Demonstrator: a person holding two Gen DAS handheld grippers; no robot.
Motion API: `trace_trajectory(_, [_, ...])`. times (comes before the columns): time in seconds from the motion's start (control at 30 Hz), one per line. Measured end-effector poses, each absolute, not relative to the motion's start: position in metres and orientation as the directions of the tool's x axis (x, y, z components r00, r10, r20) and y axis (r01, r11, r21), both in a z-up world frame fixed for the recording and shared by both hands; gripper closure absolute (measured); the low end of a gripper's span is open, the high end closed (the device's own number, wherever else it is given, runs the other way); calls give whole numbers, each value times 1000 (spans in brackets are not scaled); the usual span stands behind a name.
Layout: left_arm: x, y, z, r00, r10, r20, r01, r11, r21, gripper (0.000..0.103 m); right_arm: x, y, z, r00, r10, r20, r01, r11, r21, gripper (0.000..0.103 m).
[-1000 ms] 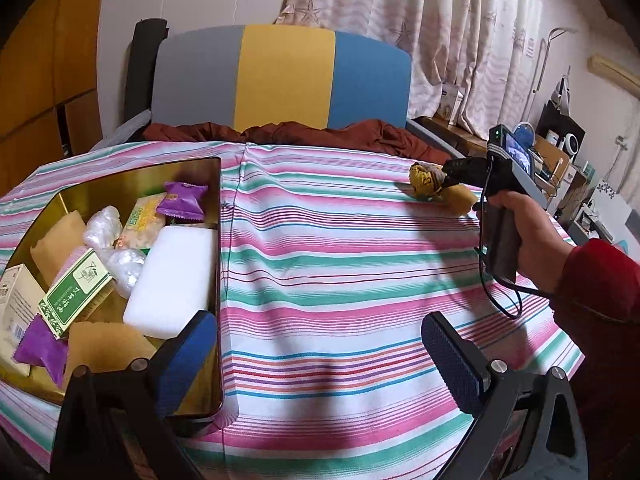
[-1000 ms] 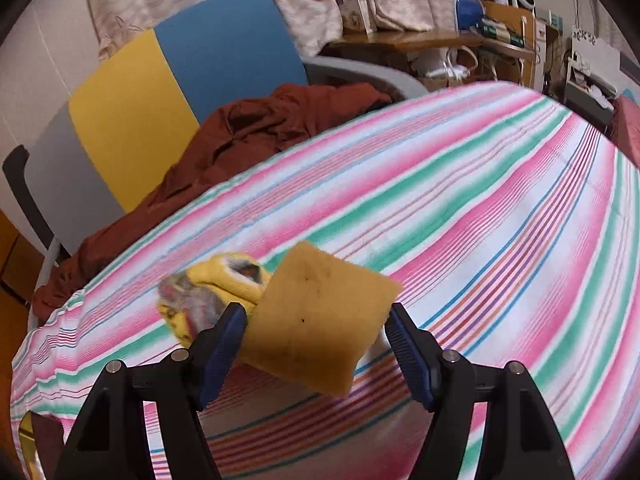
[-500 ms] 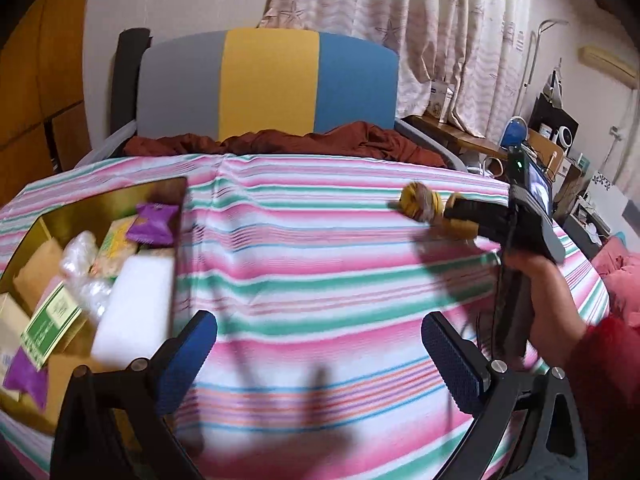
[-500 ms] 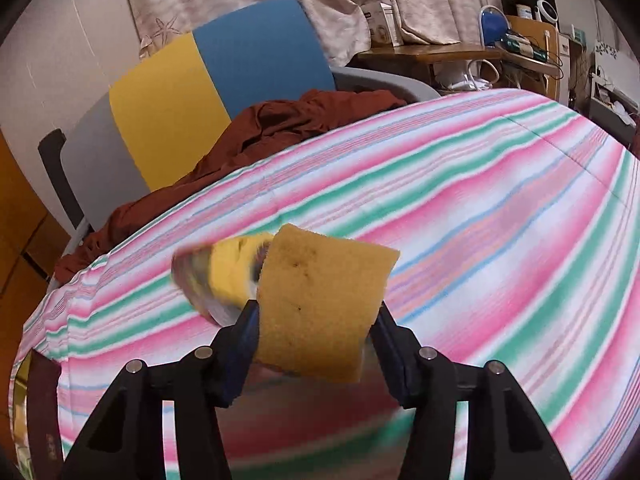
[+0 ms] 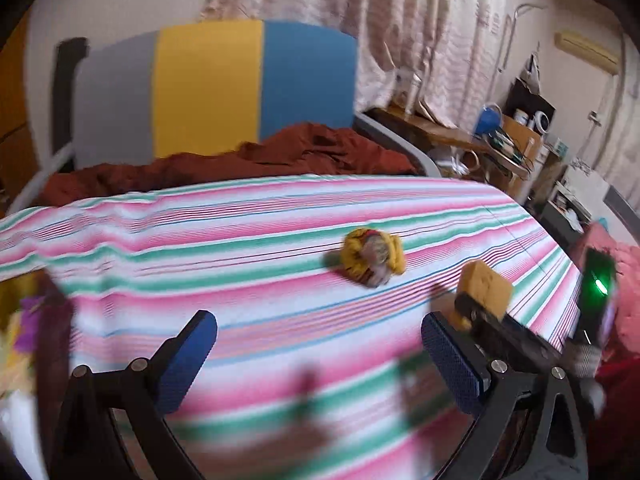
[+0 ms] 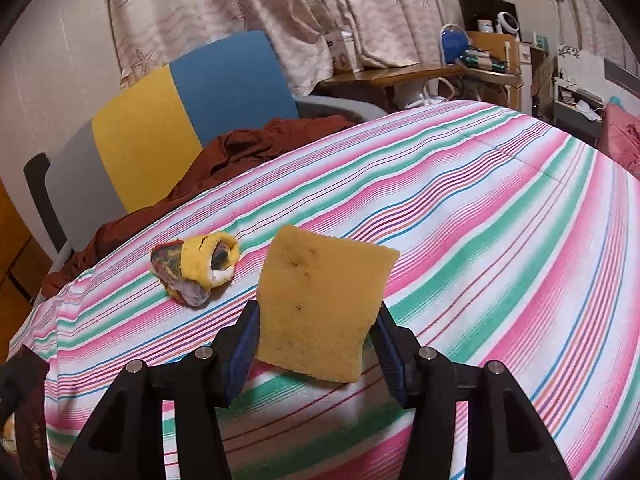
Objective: Organize objects
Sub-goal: 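Grasp the yellow sponge with the right gripper while the left grasps the yellow knitted bundle, then carry the knitted bundle and yellow sponge over the gold tray with both grippers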
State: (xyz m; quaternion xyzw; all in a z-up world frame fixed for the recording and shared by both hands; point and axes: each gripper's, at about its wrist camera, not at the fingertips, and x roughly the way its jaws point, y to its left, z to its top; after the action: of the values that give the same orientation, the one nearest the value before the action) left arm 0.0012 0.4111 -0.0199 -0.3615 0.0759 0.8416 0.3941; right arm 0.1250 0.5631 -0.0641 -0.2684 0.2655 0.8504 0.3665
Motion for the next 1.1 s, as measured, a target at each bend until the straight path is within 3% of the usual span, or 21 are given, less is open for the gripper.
trace_trajectory(0.4, [-43, 507, -38, -379, 600, -704, -702, -683, -203, 0, 135, 568, -69, -587, 484, -649, -778, -559, 287, 48])
trace_trajectory(0.67, [-37, 541, -58, -381, 603, -701, -757, -638, -138, 3, 133, 563, -64, -587, 511, -628, -778, -571, 263, 48])
trace_trajectory(0.77, [-39, 539, -70, -379, 597, -707, -761, -636, -129, 19, 134, 561, -62, -589, 524, -615, -778, -574, 255, 48])
trace_trajectory(0.93, [-58, 525, -81, -321, 613, -722, -716, -656, -239, 48, 131, 559, -61, -586, 532, -611, -777, -583, 237, 48])
trace_trajectory(1.1, [-43, 515, -75, -378, 605, -701, -737, -655, -168, 52, 130, 559, -60, -589, 532, -609, -773, -592, 230, 48])
